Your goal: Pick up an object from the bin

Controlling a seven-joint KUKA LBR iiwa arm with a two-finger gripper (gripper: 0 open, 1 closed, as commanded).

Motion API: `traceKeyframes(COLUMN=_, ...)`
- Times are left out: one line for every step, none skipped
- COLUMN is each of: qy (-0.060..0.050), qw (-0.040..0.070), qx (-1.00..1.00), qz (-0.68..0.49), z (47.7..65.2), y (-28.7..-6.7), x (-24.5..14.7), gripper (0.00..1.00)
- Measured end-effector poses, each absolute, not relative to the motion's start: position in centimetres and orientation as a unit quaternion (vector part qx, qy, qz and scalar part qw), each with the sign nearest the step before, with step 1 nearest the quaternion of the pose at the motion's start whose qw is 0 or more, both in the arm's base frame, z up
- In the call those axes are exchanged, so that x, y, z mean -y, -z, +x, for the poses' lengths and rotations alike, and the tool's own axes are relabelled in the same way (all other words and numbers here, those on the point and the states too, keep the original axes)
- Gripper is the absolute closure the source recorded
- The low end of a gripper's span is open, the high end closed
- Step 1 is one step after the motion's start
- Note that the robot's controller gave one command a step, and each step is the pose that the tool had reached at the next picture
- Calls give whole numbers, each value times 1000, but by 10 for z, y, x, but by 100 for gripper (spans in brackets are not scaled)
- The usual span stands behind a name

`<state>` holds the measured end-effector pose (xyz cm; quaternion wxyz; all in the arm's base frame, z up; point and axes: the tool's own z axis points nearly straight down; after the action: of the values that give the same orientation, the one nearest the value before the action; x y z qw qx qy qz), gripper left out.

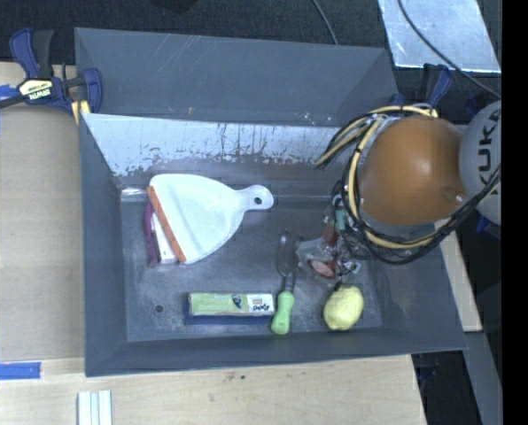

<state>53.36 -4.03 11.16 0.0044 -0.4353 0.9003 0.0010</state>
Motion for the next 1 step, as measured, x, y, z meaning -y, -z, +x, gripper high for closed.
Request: traceKeyframes(qy=-1, qw=5, qx=-896, qz=-444, z=534, y=-112, x=40, gripper=100)
